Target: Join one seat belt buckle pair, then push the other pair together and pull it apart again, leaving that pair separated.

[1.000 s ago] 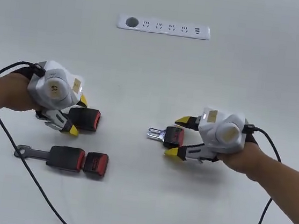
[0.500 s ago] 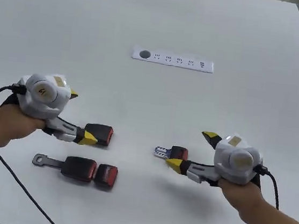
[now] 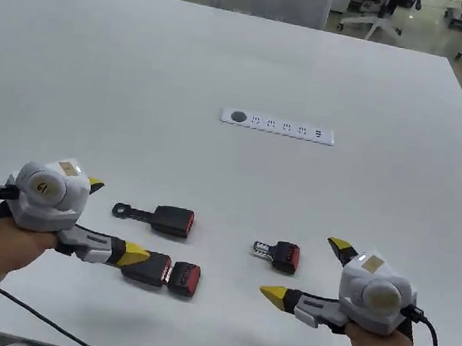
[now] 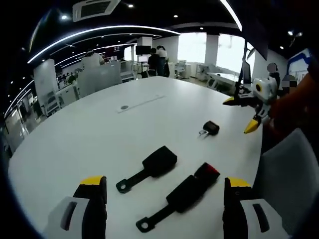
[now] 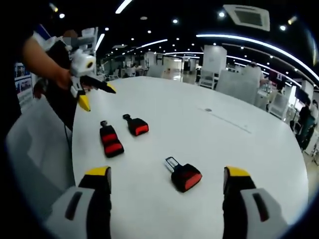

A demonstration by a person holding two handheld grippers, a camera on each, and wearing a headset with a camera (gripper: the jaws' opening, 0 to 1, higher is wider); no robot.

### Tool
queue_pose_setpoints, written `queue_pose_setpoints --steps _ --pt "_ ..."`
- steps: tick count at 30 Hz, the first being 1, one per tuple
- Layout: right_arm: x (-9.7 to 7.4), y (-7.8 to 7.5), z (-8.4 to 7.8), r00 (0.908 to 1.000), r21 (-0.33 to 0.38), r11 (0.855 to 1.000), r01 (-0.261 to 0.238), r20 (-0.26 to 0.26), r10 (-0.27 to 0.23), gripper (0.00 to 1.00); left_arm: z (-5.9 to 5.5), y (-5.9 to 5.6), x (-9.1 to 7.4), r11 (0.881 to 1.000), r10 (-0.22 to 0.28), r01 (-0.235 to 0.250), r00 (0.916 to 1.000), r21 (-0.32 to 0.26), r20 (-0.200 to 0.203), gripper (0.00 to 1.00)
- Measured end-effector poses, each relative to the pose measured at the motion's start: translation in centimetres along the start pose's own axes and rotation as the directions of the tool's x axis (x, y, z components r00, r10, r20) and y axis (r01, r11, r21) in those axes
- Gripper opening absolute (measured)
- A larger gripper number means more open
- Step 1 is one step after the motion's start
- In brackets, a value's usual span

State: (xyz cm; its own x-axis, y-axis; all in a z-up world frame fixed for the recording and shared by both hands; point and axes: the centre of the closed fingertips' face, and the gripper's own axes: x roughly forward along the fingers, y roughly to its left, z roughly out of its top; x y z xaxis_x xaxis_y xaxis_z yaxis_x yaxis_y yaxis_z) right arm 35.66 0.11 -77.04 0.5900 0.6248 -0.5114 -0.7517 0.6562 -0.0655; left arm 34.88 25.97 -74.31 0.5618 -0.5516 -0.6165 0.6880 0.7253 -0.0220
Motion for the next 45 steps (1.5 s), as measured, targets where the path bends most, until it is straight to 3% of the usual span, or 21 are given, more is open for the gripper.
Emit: queue_pose_setpoints --steps 2,7,14,18,22,27,32,39,45 --pt "-0.5 0.7 -0.4 1.0000 -0.001 1.000 -0.002 -0.006 0.002 0.97 -0.6 -0.5 -0.5 0.999 -0.013 0.014 0.9997 0.050 -0.020 1.00" --pt "-1.8 2.4 -0.8 1.0000 -0.002 1.000 -0.009 0.002 0.009 0.97 -1.0 -1.6 -1.8 0.995 -0.047 0.048 0.9988 0.091 -0.015 1.00" --pt "-3.3 3.8 -0.8 0.9999 -0.011 1.000 -0.012 0.012 0.012 0.98 -1.6 -2.6 -2.9 0.993 -0.061 0.062 0.9980 0.103 -0.011 1.00" --pt "-4.1 4.0 -0.9 0.9998 -0.004 1.000 -0.003 0.021 0.003 0.99 -1.6 -3.1 -3.6 0.995 -0.058 0.056 0.9982 0.086 0.017 1.00" --pt "-4.9 4.3 -1.2 0.9997 0.006 1.000 0.006 0.024 -0.006 0.99 -2.7 -3.9 -3.8 0.996 -0.058 0.057 0.9982 0.074 0.013 1.00" --pt "-5.6 4.5 -2.1 0.9997 0.021 1.000 0.017 0.016 -0.017 0.99 -3.1 -3.6 -4.3 0.998 -0.045 0.044 0.9987 0.049 0.024 1.00" --pt "-5.8 4.5 -2.7 0.9998 0.015 1.000 0.019 -0.003 -0.019 0.99 -3.3 -3.6 -4.4 0.997 -0.052 0.051 0.9985 0.062 0.018 1.00" --pt "-6.0 4.4 -2.2 0.9996 0.011 1.000 0.027 0.010 -0.027 0.99 -2.8 -3.7 -4.4 0.997 -0.064 0.063 0.9970 0.041 0.042 1.00" --pt "-5.9 4.7 -2.2 0.9997 0.003 1.000 0.025 0.005 -0.025 0.99 -3.0 -3.7 -4.4 0.998 -0.064 0.063 0.9970 0.020 0.043 1.00"
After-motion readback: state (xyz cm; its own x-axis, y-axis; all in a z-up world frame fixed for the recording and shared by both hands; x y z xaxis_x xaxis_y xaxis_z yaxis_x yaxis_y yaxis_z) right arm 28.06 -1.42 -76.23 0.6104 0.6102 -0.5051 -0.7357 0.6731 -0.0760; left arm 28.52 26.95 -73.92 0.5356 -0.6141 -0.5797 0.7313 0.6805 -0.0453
